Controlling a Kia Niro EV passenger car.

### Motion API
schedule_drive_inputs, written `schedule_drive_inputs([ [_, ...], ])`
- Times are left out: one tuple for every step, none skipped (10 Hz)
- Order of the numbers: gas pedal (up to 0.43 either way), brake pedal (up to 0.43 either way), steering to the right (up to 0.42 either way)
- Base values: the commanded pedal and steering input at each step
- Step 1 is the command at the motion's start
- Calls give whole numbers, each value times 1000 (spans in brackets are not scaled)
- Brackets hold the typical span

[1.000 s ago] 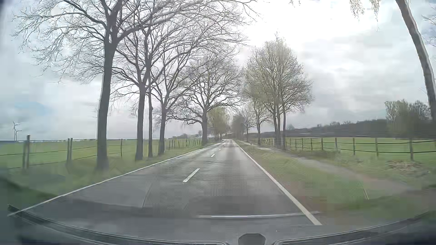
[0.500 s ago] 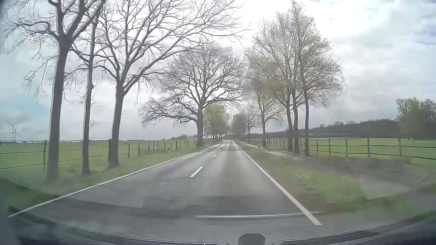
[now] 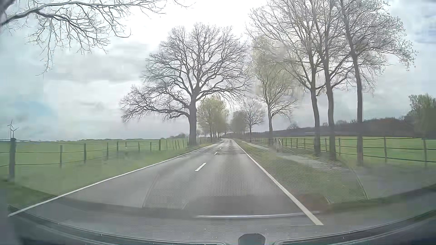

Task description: Follow the waypoints while adhering to traffic rules and regulations

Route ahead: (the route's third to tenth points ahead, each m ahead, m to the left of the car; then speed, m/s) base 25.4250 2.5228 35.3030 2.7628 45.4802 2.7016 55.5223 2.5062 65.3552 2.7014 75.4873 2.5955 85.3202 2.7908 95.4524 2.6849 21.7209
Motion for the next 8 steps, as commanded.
schedule_drive_inputs([
  [228, 0, -1],
  [228, 0, -1],
  [240, 0, -1],
  [240, 0, -1],
  [240, 0, -1],
  [240, 0, -1],
  [240, 0, -1],
  [240, 0, -1],
])
